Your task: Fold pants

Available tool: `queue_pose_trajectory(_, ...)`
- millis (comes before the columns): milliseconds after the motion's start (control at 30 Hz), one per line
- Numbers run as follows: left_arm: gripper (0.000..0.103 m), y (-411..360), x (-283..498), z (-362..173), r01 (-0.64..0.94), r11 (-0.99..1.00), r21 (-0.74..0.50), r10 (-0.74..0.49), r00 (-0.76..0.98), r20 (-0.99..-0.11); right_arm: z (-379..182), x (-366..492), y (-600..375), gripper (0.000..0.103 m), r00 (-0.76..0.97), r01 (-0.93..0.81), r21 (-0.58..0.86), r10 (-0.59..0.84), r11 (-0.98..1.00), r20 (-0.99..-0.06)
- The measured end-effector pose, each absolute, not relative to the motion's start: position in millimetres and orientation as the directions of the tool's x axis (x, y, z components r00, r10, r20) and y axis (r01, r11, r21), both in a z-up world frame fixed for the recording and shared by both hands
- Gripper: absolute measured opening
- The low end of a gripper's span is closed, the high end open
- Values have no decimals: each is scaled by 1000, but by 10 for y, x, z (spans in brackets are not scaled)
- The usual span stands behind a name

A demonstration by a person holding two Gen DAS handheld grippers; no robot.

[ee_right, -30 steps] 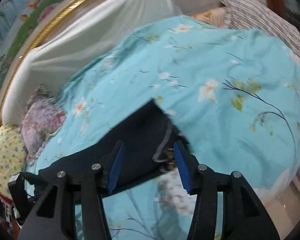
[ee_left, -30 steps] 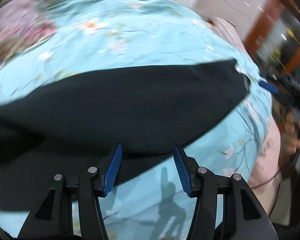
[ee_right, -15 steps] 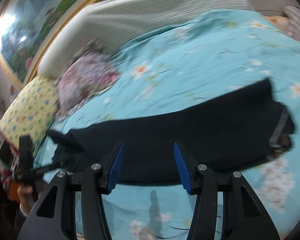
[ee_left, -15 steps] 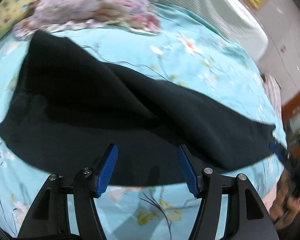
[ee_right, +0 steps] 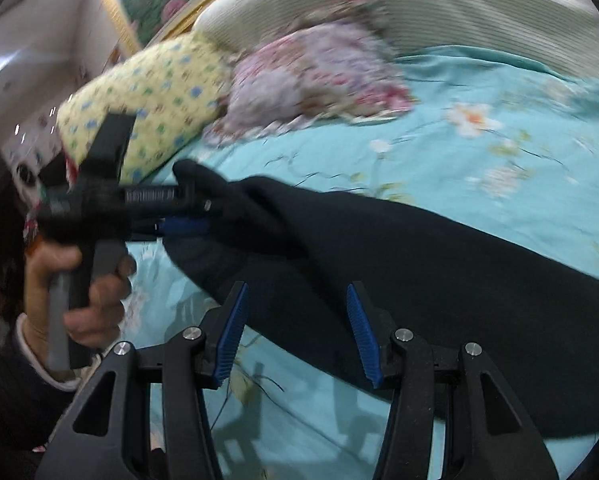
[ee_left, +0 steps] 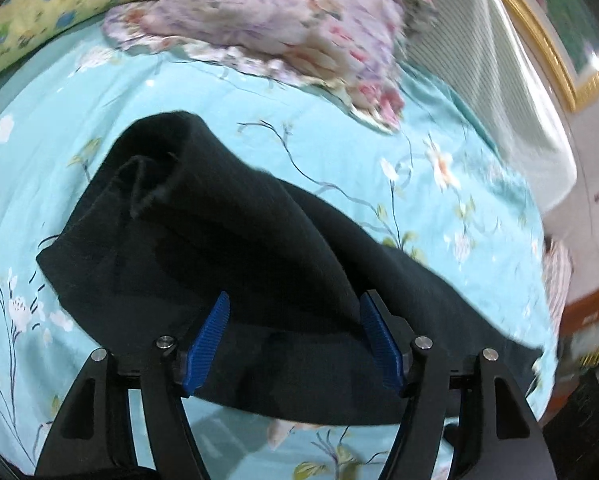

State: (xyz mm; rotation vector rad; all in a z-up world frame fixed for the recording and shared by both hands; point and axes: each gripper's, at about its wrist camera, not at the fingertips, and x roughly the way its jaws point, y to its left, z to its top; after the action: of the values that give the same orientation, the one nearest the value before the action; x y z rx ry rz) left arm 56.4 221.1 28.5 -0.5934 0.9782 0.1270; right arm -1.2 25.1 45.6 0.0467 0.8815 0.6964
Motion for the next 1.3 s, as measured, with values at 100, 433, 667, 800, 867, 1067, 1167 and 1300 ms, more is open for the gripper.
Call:
queue_pose_trajectory(100,70,2323,591,261,-415,796,-441,-151,569,-808,379,87,504,52,415,-595,261,569,760,-710)
queue_pose_trajectory(433,45,2621,603,97,-488,734,-472,-150,561,-814,99,418,1091,52,380,-723,120,536,680,-754)
queue_pose_trajectory(667,19,2667,600,32,-441,751,-491,-191,566,-802,-93,611,1241,31,397,-749,26,481,662,-782)
queue_pose_trajectory(800,18,2683,566,105,-392,752,-530,-239,587,-773,-17,627,1180,9,399,-741,48,497,669,-771)
queue_pose_trajectory(867,18,2727,534,170,-366,753,-547,-261,597,-758,73,579,1161,6,403,-745,54,513,665,-758)
queue_pose_trajectory(1067,18,2996,417,388,-291,757,-585,-314,623,-716,468,424,1240,6,308,-754,164,563,636,-767)
queue_pose_trajectory(1167,18,3122,351,457,-268,775,-572,-310,627,-714,654,310,1417,6,239,-762,218,579,609,-780)
queue_pose_trajectory(1300,17,3231,270,367,-280,789,-546,-290,614,-734,719,191,1657,6,229,-759,216,563,614,-794)
